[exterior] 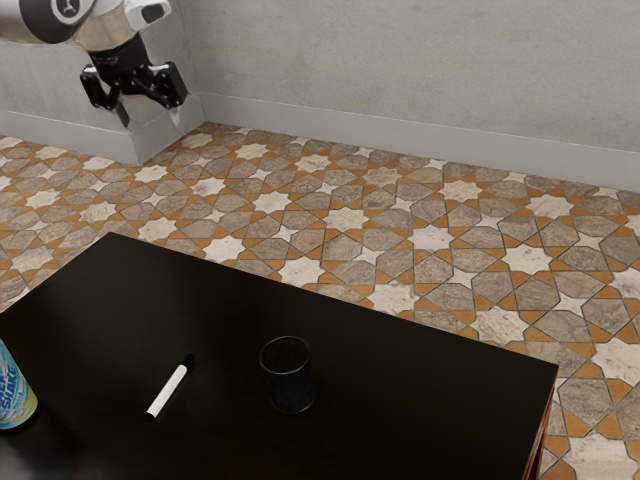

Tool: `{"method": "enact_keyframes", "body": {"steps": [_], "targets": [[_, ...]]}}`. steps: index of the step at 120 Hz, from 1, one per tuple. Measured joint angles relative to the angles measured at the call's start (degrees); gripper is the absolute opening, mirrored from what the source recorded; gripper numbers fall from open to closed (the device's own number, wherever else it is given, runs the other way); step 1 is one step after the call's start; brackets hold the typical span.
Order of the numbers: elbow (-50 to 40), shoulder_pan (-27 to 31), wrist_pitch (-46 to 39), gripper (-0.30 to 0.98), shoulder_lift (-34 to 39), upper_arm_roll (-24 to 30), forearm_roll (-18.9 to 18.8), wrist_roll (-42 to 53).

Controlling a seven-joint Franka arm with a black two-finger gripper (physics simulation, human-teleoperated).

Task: Put the marker into the pen holder.

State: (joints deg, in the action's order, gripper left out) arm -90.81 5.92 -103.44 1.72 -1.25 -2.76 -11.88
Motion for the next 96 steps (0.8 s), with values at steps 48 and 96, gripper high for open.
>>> {"method": "enact_keyframes", "body": {"steps": [48, 96], "targets": [[-18.95, -1.56, 0.93, 0.68, -4.67, -0.4, 0.11, 1.59], [-37.29, -0.74, -17.9, 0.68, -6.95, -0.5, 0.43, 1.73]]}}
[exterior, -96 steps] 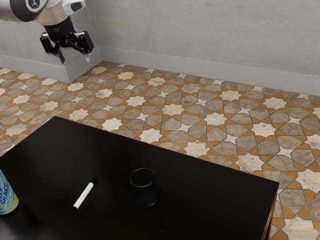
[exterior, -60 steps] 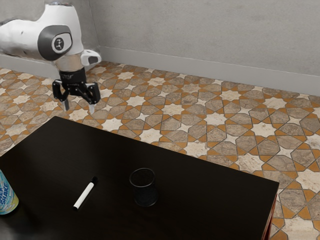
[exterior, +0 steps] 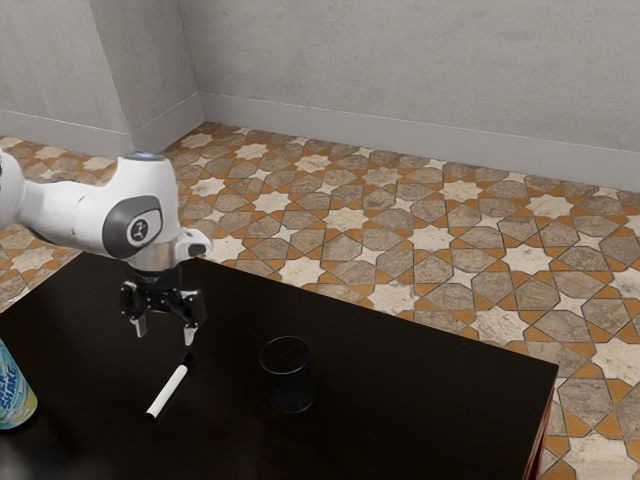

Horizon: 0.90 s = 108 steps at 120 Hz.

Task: Put the marker into the pen holder.

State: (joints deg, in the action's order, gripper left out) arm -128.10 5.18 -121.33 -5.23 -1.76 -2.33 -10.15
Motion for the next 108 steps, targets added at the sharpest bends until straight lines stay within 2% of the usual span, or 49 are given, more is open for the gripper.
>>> {"method": "enact_keyframes", "body": {"steps": [35, 88, 98, 108], "targets": [[-4.17, 0.1, -9.48, 0.68, -2.83, 0.0, 1.51, -0.1], [-6.89, 0.09, -14.55, 0.67, -4.9, 0.0, 4.22, -0.24], [-7.33, 0.09, -15.14, 0.62, -4.83, 0.0, 4.6, -0.28], [-7.36, 0.09, -15.53, 0.49, -4.58, 0.0, 3.88, -0.29]]}}
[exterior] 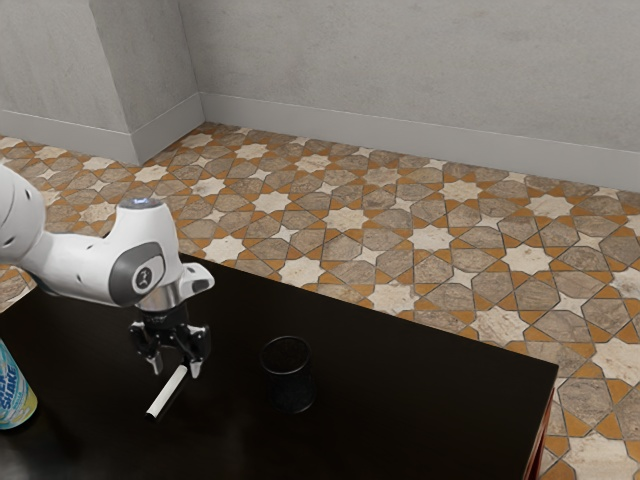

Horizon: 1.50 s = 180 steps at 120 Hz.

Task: Put the marker into the pen holder.

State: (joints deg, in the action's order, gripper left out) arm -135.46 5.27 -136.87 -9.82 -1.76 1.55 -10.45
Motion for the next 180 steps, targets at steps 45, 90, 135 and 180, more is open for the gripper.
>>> {"method": "enact_keyframes", "body": {"steps": [45, 90, 135, 180], "targets": [[0.09, 0.0, -0.65, 0.04, 0.21, 0.0, -1.89, -0.06], [0.06, -0.03, -1.51, -0.09, -0.03, -0.05, -3.14, -1.78], [0.59, -0.31, -4.74, -0.1, 6.89, 2.08, -12.72, -3.83], [2.63, -3.75, -9.15, -0.1, 12.64, 6.72, -20.89, -5.9]]}}
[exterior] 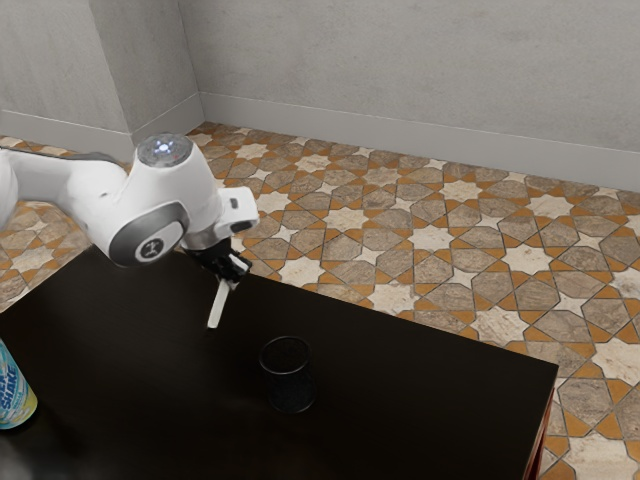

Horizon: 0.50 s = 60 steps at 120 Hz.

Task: Put the marker into the pen holder.

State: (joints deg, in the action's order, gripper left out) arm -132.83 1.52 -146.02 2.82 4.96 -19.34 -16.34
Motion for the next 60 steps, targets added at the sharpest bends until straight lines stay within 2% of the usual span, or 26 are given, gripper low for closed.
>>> {"method": "enact_keyframes", "body": {"steps": [29, 60], "targets": [[4.27, -3.5, -2.19, -0.07, -0.64, 4.64, -2.42, -2.78], [1.36, -4.24, -3.58, -0.07, 1.64, 8.26, -3.23, -8.15]]}}
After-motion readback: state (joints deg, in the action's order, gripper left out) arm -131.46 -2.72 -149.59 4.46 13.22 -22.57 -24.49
